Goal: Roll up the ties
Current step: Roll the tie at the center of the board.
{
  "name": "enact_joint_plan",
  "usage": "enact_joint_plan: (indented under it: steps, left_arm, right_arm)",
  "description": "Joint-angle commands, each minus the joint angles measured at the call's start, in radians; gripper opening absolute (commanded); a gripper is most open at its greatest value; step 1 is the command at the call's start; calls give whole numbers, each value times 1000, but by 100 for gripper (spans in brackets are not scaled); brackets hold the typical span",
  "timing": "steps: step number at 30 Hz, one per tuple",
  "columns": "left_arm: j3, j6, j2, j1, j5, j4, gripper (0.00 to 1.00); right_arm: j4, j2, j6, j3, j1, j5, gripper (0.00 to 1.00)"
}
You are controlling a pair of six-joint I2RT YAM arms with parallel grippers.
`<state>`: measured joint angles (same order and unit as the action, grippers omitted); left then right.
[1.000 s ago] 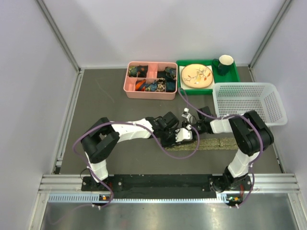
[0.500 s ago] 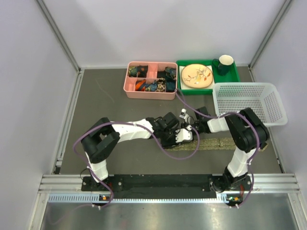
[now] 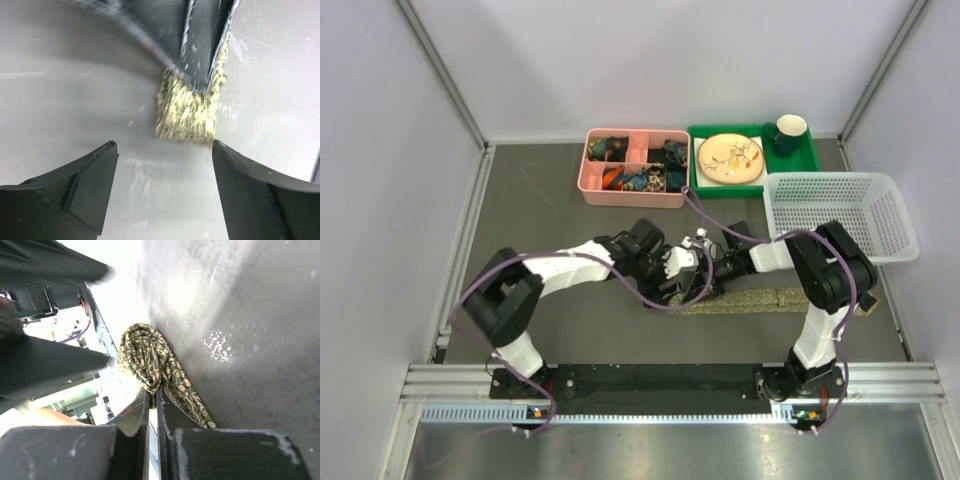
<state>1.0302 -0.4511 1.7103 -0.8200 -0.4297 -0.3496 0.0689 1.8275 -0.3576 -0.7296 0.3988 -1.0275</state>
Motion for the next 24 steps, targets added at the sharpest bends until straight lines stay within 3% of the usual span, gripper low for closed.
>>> enact_joint_plan:
  steps: [1,7,10,16,24]
  left_arm:
    - [-90,58,-206,50,-133,158,82]
    - [-307,149,-354,71,-207,460,86]
    - [-421,182,-347,81,-236,622,87]
    - [-504,224,-235,104,-287,878,85]
    - [-536,137,-134,104,-366,945,83]
  right_arm:
    - [51,39,57,-7,12,132,0]
    - [58,59,54,-14,14,139,0]
    - [63,62,54,-17,21,156,0]
    - [101,85,57,-39,26,182,0]
    - [155,81,72,-44,26,196,0]
